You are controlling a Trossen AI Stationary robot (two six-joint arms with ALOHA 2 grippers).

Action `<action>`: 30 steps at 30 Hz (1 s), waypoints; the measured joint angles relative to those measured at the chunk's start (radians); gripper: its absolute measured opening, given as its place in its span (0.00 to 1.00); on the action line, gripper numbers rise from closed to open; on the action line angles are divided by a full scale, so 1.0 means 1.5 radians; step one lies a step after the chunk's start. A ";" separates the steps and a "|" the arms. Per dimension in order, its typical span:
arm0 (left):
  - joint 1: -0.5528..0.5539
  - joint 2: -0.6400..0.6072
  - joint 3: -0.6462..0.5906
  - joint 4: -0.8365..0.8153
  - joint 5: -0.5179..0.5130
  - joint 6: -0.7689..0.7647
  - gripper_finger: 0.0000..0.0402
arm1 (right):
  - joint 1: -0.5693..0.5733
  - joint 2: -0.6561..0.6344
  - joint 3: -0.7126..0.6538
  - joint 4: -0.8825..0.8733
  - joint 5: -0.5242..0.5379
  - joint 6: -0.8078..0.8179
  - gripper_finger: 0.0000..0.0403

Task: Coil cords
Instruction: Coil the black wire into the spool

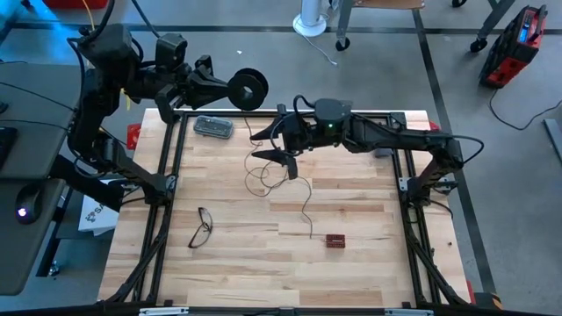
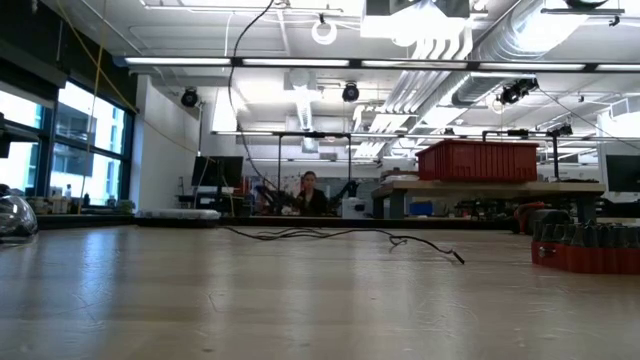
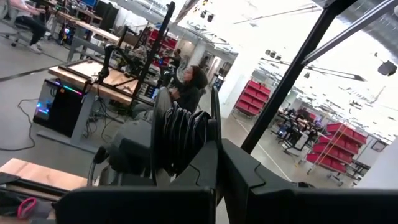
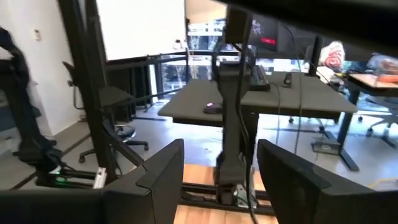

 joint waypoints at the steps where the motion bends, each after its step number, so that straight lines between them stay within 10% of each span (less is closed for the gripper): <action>1: 0.000 0.000 0.000 0.000 0.000 0.000 0.00 | 0.000 0.004 0.000 0.001 0.007 -0.001 0.49; 30: 0.000 0.000 0.000 0.005 0.000 0.001 0.00 | 0.001 0.001 0.000 -0.049 0.030 -0.059 0.29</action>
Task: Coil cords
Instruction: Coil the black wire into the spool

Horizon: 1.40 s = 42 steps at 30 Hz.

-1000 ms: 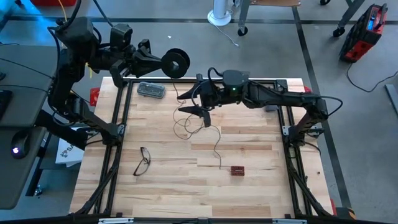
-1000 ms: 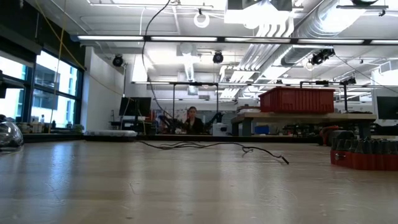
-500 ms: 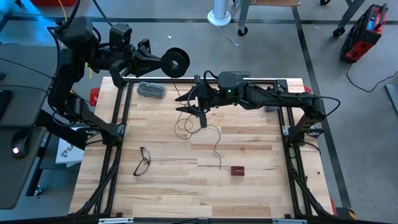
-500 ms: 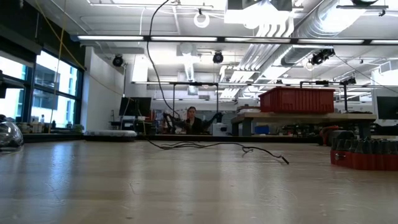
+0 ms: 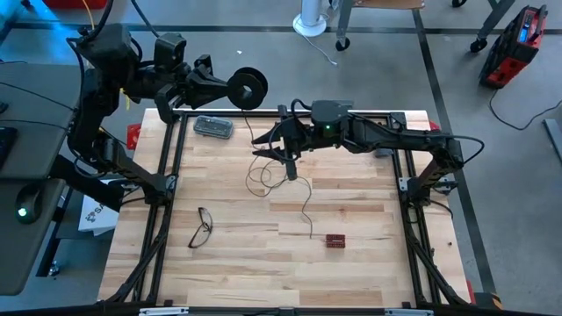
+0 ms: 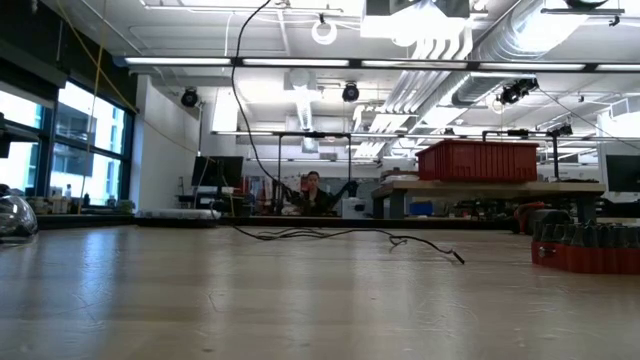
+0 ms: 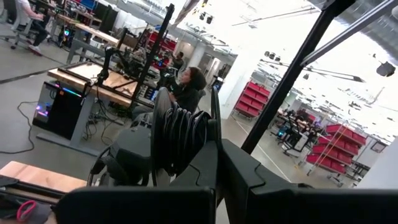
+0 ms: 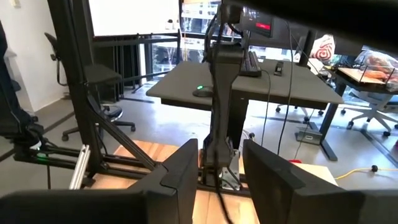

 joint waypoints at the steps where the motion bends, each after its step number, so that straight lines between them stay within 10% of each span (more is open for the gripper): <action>1: 0.000 0.000 0.000 0.000 0.000 0.000 0.00 | 0.000 0.000 0.000 -0.002 0.000 -0.004 0.29; 10: 0.000 0.000 0.000 -0.001 -0.001 0.000 0.00 | 0.006 -0.026 0.000 -0.059 0.001 -0.022 0.03; 42: -0.005 0.034 0.000 -0.241 0.062 -0.269 0.00 | -0.025 -0.183 0.000 -0.196 0.103 -0.098 0.00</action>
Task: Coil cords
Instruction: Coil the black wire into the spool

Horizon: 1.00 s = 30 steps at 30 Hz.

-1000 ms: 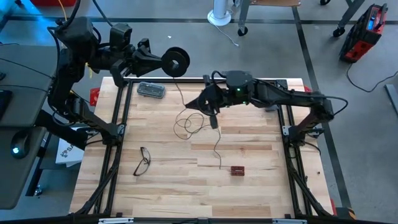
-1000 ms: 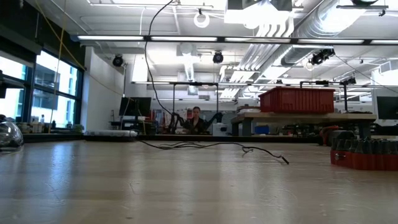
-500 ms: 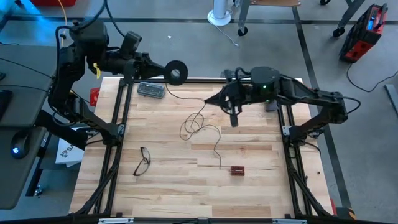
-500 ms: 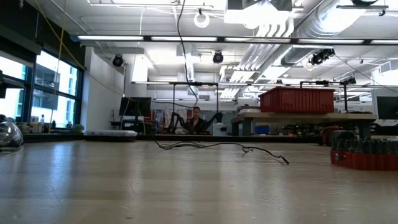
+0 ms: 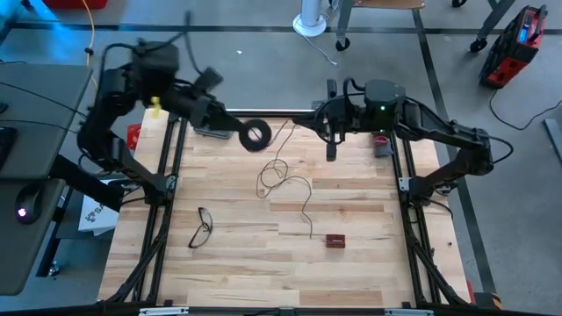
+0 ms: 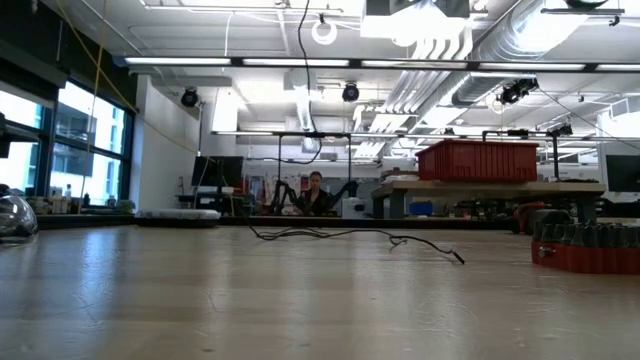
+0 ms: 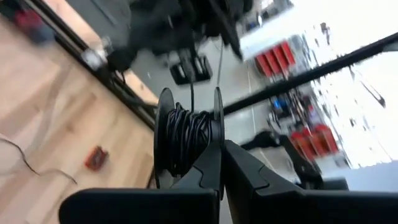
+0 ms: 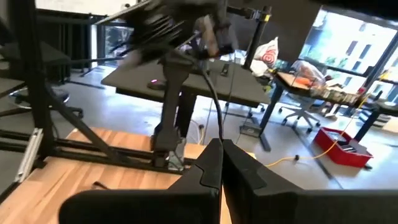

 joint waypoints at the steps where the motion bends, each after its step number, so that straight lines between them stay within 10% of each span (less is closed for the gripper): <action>1: -0.003 0.010 0.000 -0.001 0.019 0.000 0.00 | -0.003 0.003 0.000 0.006 0.000 -0.003 0.00; 11: -0.015 0.086 -0.001 0.039 0.128 -0.005 0.00 | -0.005 0.017 0.000 0.084 -0.019 0.003 0.00; 30: 0.016 0.180 0.000 0.467 0.311 -0.128 0.00 | 0.044 0.047 0.000 0.200 -0.039 0.070 0.00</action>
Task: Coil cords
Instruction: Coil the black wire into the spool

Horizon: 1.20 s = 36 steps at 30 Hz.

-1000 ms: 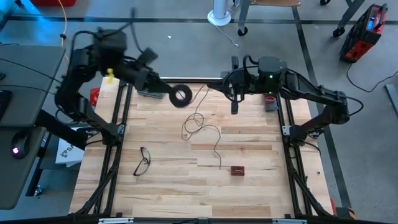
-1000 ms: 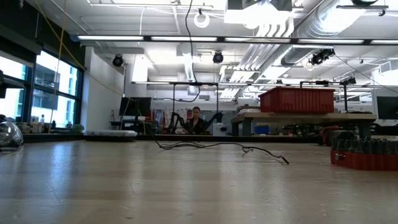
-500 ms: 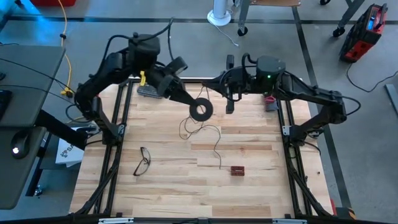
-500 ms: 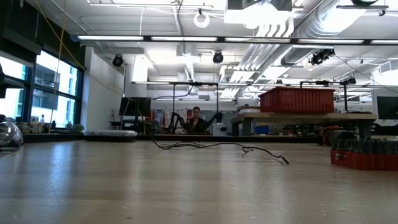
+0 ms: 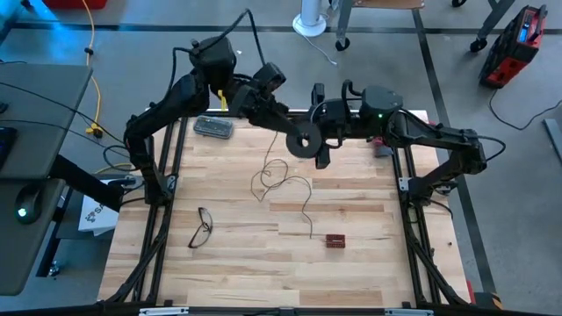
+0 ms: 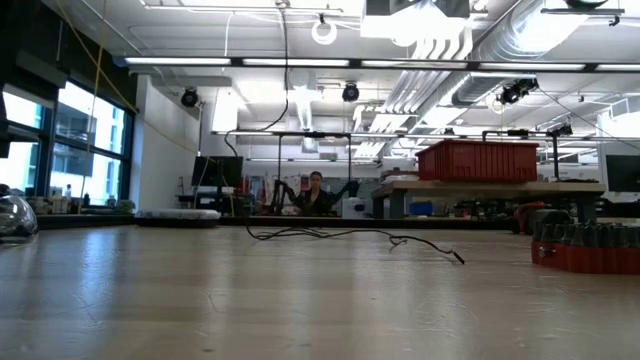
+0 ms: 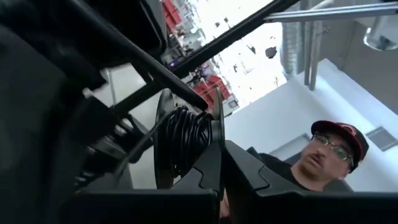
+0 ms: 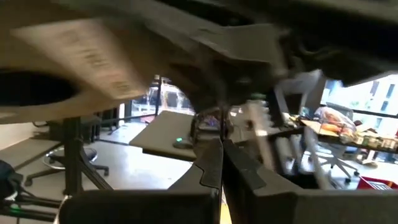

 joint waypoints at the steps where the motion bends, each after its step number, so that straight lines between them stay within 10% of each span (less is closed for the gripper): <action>1: 0.004 0.000 0.000 0.007 0.000 -0.002 0.00 | 0.004 0.000 0.000 0.002 0.000 0.001 0.00; 24: 0.060 -0.021 -0.001 0.150 -0.014 0.157 0.00 | 0.025 0.004 0.000 0.065 -0.029 0.070 0.00; 36: 0.100 -0.099 -0.001 -0.032 -0.091 0.338 0.00 | 0.022 0.004 0.000 0.069 -0.024 0.079 0.00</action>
